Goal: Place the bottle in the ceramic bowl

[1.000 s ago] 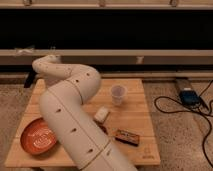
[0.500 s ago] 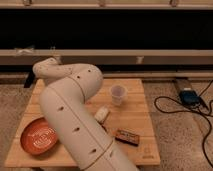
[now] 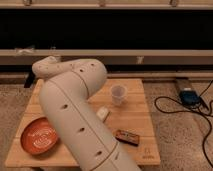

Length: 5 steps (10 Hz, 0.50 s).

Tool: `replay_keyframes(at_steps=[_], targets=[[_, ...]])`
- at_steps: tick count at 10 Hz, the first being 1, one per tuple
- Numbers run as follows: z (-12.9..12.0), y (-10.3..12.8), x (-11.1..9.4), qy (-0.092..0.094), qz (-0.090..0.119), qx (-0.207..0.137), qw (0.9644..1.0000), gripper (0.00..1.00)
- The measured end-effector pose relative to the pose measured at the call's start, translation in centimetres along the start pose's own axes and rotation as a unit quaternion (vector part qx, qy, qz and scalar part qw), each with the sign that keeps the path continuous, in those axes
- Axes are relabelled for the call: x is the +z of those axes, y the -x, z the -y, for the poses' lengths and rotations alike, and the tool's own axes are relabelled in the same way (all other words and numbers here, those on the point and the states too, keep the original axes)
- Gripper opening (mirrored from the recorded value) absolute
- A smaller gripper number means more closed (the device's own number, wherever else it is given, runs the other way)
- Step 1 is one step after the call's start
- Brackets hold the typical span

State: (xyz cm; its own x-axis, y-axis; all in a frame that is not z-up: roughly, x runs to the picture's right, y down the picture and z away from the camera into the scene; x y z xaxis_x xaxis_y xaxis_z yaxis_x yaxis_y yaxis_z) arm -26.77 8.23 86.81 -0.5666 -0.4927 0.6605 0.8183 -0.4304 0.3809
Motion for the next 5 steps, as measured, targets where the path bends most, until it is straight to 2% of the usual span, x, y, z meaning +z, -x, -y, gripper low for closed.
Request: replay_keyframes(at_steps=[2,5], targets=[[0.2,0.7,-2.1,0.017,-0.01,-0.019,0.9996,0.0],[1.1,1.2,-4.5,0.024,-0.028,-0.048,0.9981,0.0]])
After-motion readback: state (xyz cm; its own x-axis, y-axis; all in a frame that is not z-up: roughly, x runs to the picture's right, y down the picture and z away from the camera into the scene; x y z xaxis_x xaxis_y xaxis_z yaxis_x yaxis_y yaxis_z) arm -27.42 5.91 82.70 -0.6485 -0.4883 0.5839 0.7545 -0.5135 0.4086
